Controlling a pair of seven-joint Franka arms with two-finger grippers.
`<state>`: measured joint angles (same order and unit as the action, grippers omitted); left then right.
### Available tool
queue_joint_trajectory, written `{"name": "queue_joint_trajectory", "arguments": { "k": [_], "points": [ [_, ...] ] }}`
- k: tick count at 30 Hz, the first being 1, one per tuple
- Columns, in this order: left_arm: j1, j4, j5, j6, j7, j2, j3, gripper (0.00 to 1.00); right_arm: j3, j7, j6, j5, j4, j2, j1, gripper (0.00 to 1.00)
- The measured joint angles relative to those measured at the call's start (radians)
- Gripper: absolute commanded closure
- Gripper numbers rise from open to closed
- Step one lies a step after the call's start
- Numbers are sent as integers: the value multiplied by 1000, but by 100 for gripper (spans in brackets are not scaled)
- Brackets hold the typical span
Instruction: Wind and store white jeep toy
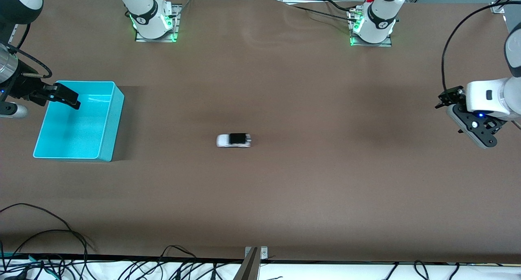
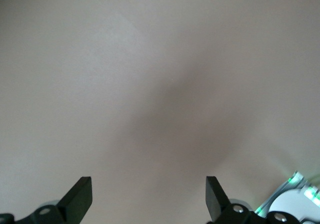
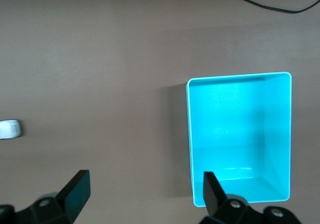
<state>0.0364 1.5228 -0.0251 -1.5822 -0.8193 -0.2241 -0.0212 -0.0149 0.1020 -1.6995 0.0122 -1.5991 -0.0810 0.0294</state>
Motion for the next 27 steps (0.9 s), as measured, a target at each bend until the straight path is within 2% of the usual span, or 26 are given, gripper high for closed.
{"name": "queue_joint_trajectory", "arguments": {
  "k": [16, 27],
  "points": [
    [-84, -1, 0, 29, 299, 120, 0, 0, 1, -2, 0, 0, 0, -7, 1, 0],
    [-187, -1, -1, 70, 488, 182, 3, 0, 1, -3, 0, 0, 0, -8, 1, 0]
  ]
}}
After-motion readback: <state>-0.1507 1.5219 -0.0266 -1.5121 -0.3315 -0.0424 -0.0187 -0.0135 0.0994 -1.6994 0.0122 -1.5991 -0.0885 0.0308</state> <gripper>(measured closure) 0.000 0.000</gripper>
